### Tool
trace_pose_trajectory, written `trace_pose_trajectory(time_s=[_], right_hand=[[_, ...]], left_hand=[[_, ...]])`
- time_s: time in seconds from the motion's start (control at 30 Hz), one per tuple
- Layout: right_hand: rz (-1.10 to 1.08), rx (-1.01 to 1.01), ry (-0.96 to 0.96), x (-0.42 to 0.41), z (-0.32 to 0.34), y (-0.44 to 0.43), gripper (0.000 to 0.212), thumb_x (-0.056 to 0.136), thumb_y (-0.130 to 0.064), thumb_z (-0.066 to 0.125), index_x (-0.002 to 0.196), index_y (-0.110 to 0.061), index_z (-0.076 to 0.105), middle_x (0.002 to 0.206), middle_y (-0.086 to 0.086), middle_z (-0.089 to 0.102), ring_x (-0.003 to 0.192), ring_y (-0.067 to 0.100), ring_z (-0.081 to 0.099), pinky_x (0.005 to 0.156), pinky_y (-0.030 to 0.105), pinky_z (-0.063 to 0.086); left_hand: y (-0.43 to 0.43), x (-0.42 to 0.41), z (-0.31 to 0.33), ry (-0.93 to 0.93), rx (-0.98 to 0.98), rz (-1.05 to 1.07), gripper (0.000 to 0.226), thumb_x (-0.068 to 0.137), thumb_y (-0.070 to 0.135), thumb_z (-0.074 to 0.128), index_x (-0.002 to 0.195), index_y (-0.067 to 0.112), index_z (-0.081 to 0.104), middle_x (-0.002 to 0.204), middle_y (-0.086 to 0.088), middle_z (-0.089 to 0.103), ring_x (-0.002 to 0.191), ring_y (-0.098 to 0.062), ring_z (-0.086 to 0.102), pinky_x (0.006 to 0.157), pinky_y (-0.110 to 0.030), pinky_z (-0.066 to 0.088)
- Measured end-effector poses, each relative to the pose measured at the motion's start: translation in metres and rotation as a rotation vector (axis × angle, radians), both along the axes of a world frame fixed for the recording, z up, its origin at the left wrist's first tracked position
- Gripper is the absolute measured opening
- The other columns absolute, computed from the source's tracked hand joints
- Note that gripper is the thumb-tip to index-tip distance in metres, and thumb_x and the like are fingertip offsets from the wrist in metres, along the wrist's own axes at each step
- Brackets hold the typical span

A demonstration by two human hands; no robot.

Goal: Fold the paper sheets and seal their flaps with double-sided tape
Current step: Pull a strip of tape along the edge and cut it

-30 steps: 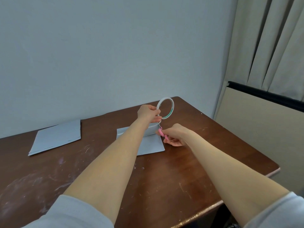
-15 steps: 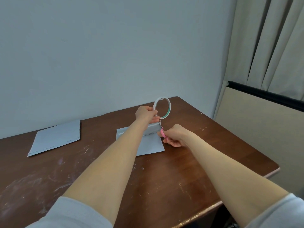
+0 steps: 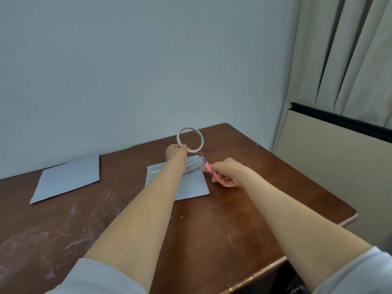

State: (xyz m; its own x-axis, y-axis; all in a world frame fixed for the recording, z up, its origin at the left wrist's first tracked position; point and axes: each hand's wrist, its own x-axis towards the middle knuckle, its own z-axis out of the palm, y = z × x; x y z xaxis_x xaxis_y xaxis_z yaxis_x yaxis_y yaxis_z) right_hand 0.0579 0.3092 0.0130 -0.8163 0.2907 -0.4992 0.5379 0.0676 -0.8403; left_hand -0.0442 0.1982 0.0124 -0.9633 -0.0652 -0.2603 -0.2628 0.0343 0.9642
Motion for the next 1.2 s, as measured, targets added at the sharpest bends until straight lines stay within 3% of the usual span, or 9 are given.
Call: trace_pose_trajectory(time_s=[0.2,0.33,0.4,0.53,0.6,0.7,0.77,0.9,1.2], right_hand=[[-0.145,0.069,0.065,-0.002,0.0,0.01,0.027,0.079,-0.025,0.071,0.102,-0.011,0.067,0.071,0.011,0.066,0.04,0.001,0.05,0.044,0.013,0.037],[-0.162,0.174,0.048,-0.002,0.003,0.018,0.013,0.08,-0.026,0.07,0.085,-0.013,0.07,0.074,0.007,0.067,0.032,0.003,0.043,0.044,0.016,0.029],[-0.156,0.19,0.05,-0.005,0.003,0.018,0.011,0.082,-0.019,0.07,0.077,-0.01,0.069,0.078,0.006,0.069,0.035,0.003,0.041,0.038,0.015,0.028],[-0.164,0.208,0.139,-0.019,0.008,0.016,0.014,0.091,-0.01,0.06,0.091,0.001,0.069,0.072,0.005,0.071,0.042,0.006,0.048,0.038,0.014,0.036],[-0.19,0.23,0.17,-0.031,0.01,0.016,0.019,0.095,-0.01,0.055,0.091,0.003,0.069,0.087,0.01,0.074,0.045,0.008,0.053,0.046,0.014,0.041],[-0.221,0.281,0.194,-0.055,0.003,0.019,0.019,0.095,-0.013,0.057,0.083,-0.001,0.066,0.073,0.006,0.071,0.035,0.005,0.052,0.046,0.015,0.043],[-0.245,0.289,0.213,-0.074,-0.002,0.019,0.014,0.094,-0.013,0.058,0.094,-0.001,0.065,0.082,0.007,0.07,0.05,0.01,0.061,0.048,0.016,0.048],[-0.269,0.36,0.209,-0.119,-0.02,0.027,0.019,0.088,-0.02,0.059,0.097,-0.005,0.067,0.093,0.013,0.072,0.084,0.027,0.071,0.078,0.038,0.06],[-0.145,0.821,0.179,-0.16,-0.027,0.035,0.025,0.095,-0.027,0.057,0.111,-0.01,0.061,0.108,0.013,0.063,0.101,0.031,0.062,0.072,0.032,0.044]], left_hand=[[-0.004,-0.003,0.001,-0.011,0.014,-0.029,0.02,0.098,0.015,0.05,0.117,0.013,0.056,0.101,-0.001,0.069,0.098,-0.017,0.05,0.085,-0.041,0.049],[-0.003,-0.003,0.004,-0.024,0.051,-0.031,0.019,0.097,0.015,0.051,0.116,0.015,0.055,0.089,0.002,0.066,0.097,-0.016,0.052,0.094,-0.044,0.048],[-0.003,-0.004,0.007,-0.022,0.087,-0.043,0.018,0.097,0.013,0.052,0.115,0.013,0.056,0.087,0.0,0.067,0.087,-0.013,0.054,0.087,-0.039,0.052],[-0.006,-0.013,0.016,0.016,0.14,-0.045,0.017,0.096,0.009,0.054,0.112,0.007,0.058,0.08,-0.004,0.066,0.064,-0.008,0.053,0.067,-0.027,0.054],[-0.009,-0.02,0.02,0.028,0.151,-0.036,0.015,0.095,0.008,0.055,0.11,0.006,0.058,0.077,-0.004,0.063,0.062,-0.009,0.054,0.066,-0.026,0.055],[-0.015,-0.034,0.022,0.037,0.147,-0.022,0.015,0.094,0.007,0.057,0.109,0.004,0.058,0.076,-0.006,0.063,0.061,-0.01,0.055,0.068,-0.028,0.056],[-0.021,-0.045,0.019,0.039,0.12,-0.012,0.016,0.093,0.007,0.058,0.109,0.002,0.059,0.08,-0.009,0.063,0.062,-0.011,0.055,0.068,-0.029,0.057],[-0.024,-0.074,0.008,0.027,0.07,0.007,0.023,0.09,0.005,0.062,0.113,-0.002,0.06,0.082,-0.011,0.062,0.063,-0.014,0.059,0.06,-0.027,0.058],[0.0,-0.114,-0.011,-0.048,-0.022,0.001,0.024,0.088,0.002,0.064,0.112,-0.002,0.061,0.083,-0.013,0.061,0.064,-0.015,0.062,0.055,-0.023,0.057]])
